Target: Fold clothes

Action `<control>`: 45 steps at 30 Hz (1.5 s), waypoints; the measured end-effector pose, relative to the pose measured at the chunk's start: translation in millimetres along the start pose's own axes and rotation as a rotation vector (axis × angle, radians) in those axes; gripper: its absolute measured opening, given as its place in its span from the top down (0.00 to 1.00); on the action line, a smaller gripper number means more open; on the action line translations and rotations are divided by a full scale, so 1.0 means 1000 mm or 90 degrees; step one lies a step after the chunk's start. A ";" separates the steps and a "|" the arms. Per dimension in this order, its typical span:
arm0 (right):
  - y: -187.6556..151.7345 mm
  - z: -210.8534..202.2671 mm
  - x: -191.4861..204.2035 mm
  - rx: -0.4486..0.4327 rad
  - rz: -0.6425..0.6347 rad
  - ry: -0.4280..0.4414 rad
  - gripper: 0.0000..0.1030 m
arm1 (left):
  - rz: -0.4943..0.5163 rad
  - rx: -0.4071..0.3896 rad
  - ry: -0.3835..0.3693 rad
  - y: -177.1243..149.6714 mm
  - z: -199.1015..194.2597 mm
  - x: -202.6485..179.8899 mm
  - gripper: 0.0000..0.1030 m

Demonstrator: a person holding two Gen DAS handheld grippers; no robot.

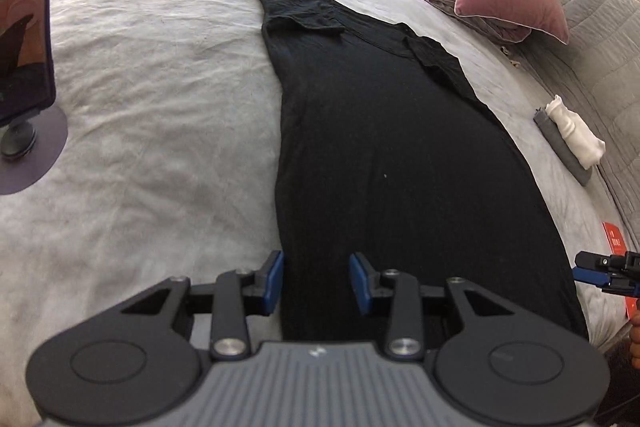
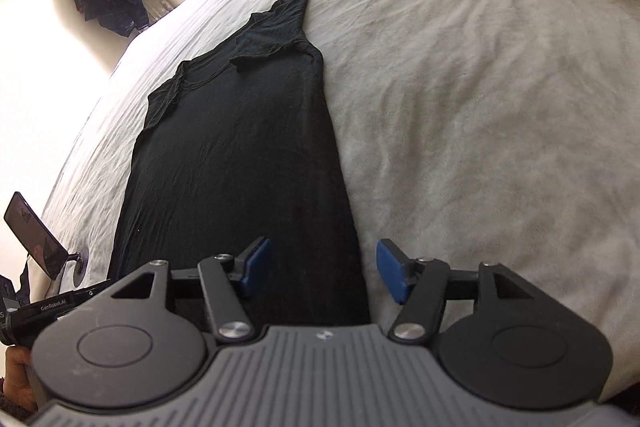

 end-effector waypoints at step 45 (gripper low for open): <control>-0.045 -0.040 -0.006 0.086 0.102 0.268 0.91 | -0.134 0.182 -0.350 -0.045 -0.027 0.016 0.96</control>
Point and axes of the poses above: each gripper's, at about its wrist camera, not at the fingertips, and z roughly the way its jaws point, x to its left, y to its top, the point moved 6 cm from there along z, roughly the way its jaws point, and after that the axes turned 13 degrees about -z, right-handed, at the moved point
